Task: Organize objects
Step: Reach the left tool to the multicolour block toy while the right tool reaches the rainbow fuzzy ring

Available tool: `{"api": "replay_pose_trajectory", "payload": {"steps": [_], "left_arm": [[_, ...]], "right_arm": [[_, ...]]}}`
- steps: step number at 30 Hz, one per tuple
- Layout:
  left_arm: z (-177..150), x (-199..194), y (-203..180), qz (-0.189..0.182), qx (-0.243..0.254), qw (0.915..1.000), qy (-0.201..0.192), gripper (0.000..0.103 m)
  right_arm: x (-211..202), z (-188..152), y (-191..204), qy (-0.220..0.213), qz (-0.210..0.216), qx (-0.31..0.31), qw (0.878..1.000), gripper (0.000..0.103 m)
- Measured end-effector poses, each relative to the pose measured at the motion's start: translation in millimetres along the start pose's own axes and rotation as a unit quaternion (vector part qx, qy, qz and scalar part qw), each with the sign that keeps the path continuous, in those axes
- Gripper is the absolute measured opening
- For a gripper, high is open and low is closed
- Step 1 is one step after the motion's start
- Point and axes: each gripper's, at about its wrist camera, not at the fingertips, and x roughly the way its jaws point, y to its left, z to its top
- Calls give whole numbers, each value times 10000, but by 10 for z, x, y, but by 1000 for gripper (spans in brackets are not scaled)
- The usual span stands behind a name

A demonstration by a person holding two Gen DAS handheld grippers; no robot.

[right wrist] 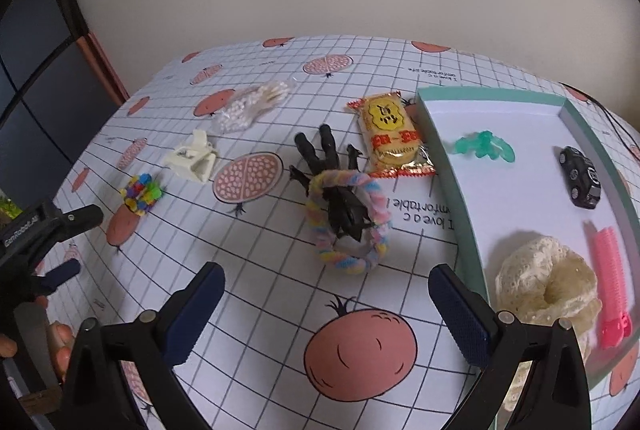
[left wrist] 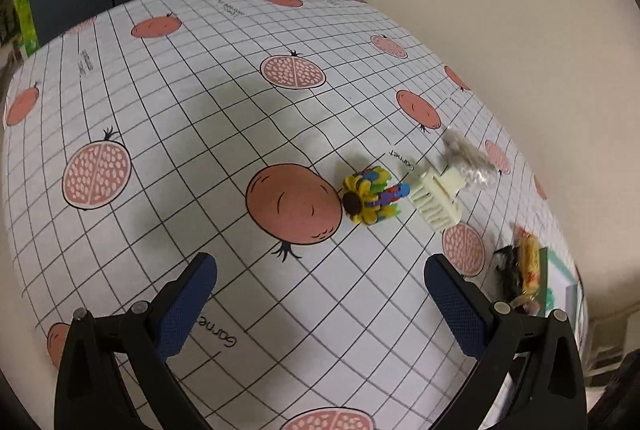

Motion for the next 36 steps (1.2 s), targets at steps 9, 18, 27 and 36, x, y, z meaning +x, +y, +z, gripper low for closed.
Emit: {"api": "replay_pose_trajectory", "payload": {"steps": [9,18,27,36], "left_arm": [[187,-57,-233,-41,72,9998,175,103],[368,-36,-604,-49,469,9981,391,103],[522,210,-630,-5,289,9976,633,103],[569,472,-603,295,361,9967,661,102]], "right_arm": [[-40,229,24,94,192,-89,9997,100],[-25,480,14,500,90,-53,9987,95],[150,659,-115,849,-123,-19,9963,92],[428,687,-112,1076,-197,-252,9937,87]]}}
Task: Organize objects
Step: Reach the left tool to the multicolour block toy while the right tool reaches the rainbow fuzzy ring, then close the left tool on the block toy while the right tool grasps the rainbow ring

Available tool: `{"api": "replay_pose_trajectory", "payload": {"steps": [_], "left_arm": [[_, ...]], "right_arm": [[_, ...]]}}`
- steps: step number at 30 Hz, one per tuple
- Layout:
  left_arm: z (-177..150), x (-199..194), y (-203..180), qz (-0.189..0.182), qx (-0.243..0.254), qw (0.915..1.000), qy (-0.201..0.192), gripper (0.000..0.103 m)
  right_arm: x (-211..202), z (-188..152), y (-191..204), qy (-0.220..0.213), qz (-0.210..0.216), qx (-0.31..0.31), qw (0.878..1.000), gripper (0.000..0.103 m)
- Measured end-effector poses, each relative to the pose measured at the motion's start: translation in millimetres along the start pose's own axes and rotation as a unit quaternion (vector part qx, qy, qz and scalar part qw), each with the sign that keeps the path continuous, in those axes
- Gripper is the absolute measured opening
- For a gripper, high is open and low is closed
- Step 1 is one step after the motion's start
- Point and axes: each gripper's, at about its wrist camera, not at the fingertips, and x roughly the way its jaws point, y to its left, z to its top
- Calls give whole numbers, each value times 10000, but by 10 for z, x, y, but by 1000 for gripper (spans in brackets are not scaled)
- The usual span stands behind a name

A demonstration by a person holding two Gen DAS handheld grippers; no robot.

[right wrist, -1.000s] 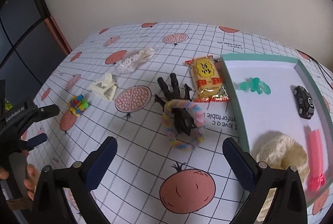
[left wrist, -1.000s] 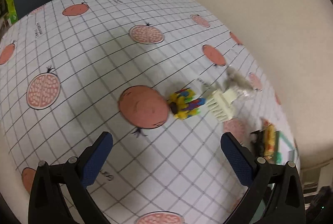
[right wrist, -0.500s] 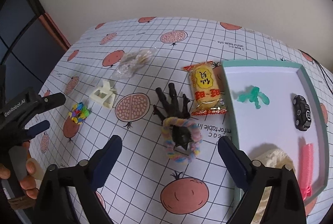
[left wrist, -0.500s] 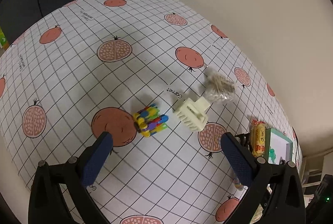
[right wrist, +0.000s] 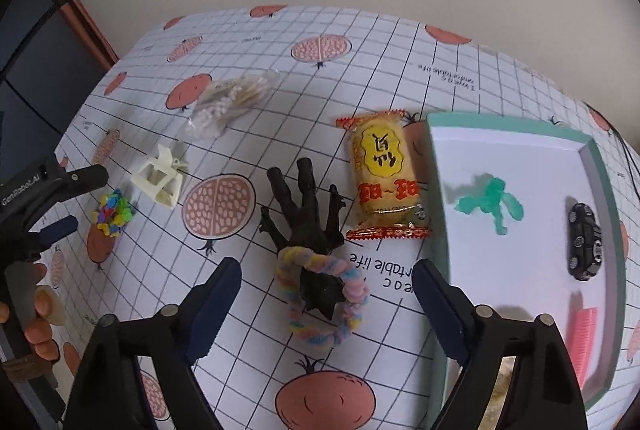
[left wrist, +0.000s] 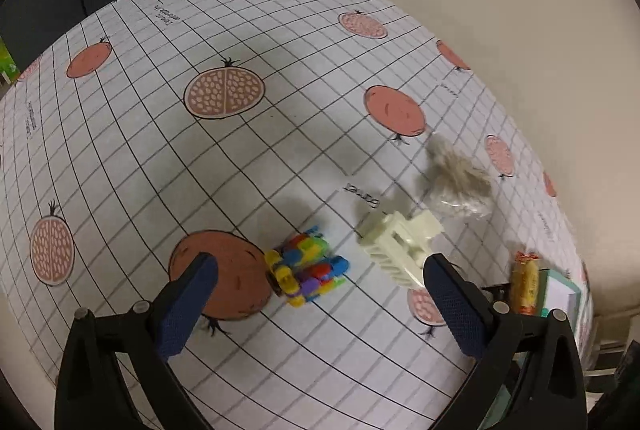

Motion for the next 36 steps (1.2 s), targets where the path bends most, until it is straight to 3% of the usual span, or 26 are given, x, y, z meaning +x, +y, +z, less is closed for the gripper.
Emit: {"api": "replay_pose_trajectory", "payload": {"steps": [7,10,16,19,30,36], "left_arm": [[-3,113,96,78,-114,9999,79,97],[-29,160,67,86,-79,9998,143,90],[-102,232,-24,110,10,9997,213,89],[-119,272,-56,144,56,9996,251,81],[-144,261,-77,268,72,9994,187,77],[-151,240,-79,405,122,9990,153,67]], "right_arm": [[201,-56,-17,232,-10,0,9997,85],[252,-78,-17,304,-18,-9,9995,85],[314,-96,-17,380,-87,-45,9992,84],[343,-104,-25,417,-106,-59,9991,83],[368,-111,62,390,-338,-235,9984,83],[362,-128,128,370,-459,-319,9978,77]]}}
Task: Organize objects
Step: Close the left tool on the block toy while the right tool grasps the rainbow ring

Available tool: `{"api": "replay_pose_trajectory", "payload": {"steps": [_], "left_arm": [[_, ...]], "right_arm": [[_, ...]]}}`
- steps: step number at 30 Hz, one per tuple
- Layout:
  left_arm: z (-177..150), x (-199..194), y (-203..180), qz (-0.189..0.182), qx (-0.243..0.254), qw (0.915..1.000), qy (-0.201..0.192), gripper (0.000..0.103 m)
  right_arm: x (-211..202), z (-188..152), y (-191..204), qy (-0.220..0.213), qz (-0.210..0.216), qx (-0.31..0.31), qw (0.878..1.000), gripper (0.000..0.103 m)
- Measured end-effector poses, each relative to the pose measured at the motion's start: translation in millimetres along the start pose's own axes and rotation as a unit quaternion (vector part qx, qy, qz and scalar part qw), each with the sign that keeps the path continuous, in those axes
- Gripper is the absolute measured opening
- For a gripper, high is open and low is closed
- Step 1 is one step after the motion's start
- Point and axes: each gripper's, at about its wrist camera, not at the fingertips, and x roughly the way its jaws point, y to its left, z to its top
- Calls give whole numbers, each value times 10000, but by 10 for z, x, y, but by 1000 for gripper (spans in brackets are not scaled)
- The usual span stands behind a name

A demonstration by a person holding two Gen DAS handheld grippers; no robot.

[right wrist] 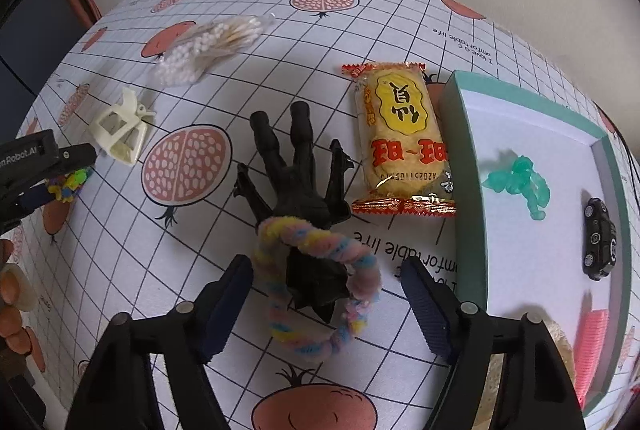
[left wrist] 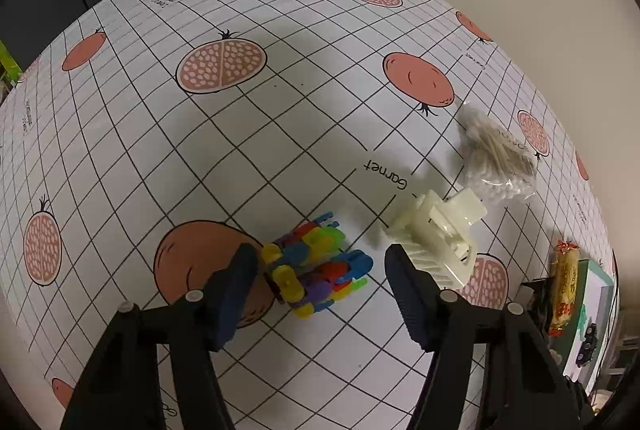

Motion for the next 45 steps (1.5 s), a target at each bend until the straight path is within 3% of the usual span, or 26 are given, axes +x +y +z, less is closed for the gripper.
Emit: {"api": "replay_pose_trajectory", "payload": {"steps": [5,7,17,28,45], "left_arm": [[-6,-21,7,44,-9,10000,-24,56],[-4,-31,22,10,-45,10000,-34,50],[8,-28,33,-75,-118,9999,-33,49],[132,-147,12,-185,-137,9995,-235,49],[163,-284,2,-270,-137,9988,-397,49]], "right_arm": [[-46,-30,-19,-25,66,54,10000,71],[-66,-32,-26,-44,69,69,9999,60],[-116,-58,-32,-41,200,121,9997,49],[-276,-61,-231,-89,376,190,9991,46],[-252,48,-204,-249,704,359,9966,42]]}}
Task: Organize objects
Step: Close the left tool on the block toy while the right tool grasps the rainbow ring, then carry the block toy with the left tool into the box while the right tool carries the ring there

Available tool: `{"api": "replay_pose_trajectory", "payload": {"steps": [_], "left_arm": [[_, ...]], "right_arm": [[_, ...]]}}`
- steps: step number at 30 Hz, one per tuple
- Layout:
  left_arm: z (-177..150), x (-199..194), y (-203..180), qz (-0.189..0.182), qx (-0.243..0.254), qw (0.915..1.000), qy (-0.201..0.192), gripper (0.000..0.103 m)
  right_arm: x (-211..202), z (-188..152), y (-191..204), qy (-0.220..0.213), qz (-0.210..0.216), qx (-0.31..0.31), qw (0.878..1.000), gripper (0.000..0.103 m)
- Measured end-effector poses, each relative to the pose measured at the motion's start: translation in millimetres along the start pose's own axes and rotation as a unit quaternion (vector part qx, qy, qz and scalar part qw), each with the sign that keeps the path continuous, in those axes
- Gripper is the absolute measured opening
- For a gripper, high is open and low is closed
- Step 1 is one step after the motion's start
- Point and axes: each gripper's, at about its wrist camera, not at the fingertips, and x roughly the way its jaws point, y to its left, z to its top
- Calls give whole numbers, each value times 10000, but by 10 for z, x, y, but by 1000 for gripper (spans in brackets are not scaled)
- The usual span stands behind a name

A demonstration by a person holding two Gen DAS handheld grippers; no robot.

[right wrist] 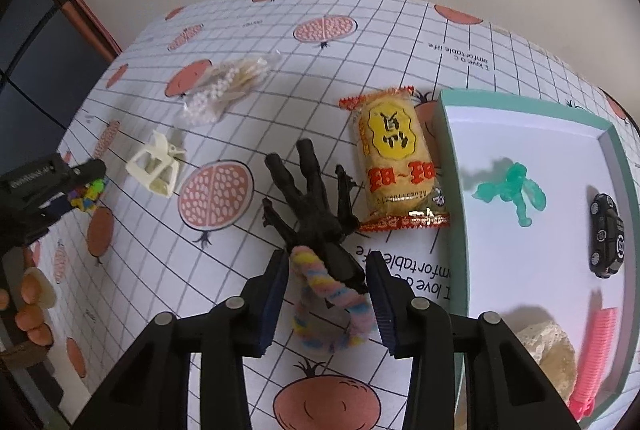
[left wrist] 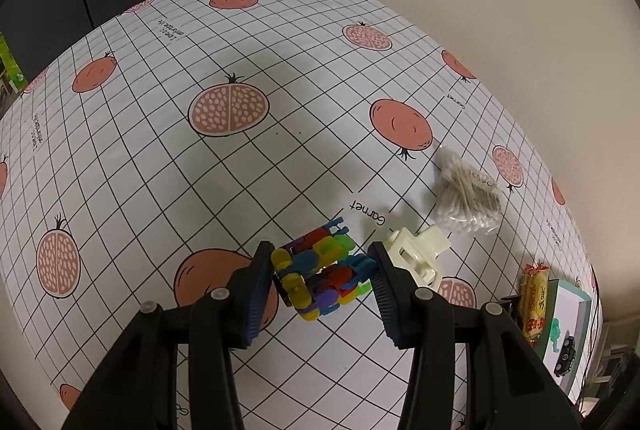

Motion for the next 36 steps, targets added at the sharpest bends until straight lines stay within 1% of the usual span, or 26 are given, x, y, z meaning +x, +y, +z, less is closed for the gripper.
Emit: {"api": "replay_pose_trajectory", "payload": {"steps": [9,12,14,16,19,23,29,36], "left_arm": [[13,-61,-32,-43,26,10000,-67,49],[15,-69,-34,-51,23,10000,-77,49],[20,-72,-38,-55,22,9999,-84,49],[23,-71,-43,-56,29,9999,-86,49],[23,-69,-48,-63,36,9999,-82,49],[25,-77,-50,-62,26,9999,-99,49],[39,-115,-54,-66,33,9999,-149,49],[47,-163,-71,-75,61,9997,-213,49]], "right_arm": [[-14,54,-64,-108,72,152,9998,41],[-26,49,-56,-96,118,154,9998,30],[-28,52,-47,-93,104,116,9998,26],[-40,54,-50,-108,121,111,9998,18],[-47,50,-63,-66,185,123,9997,13],[-62,37,-64,-20,222,67,9997,10],[-84,22,-83,38,446,85,9990,8],[-240,44,-68,-123,616,84,9980,7]]}}
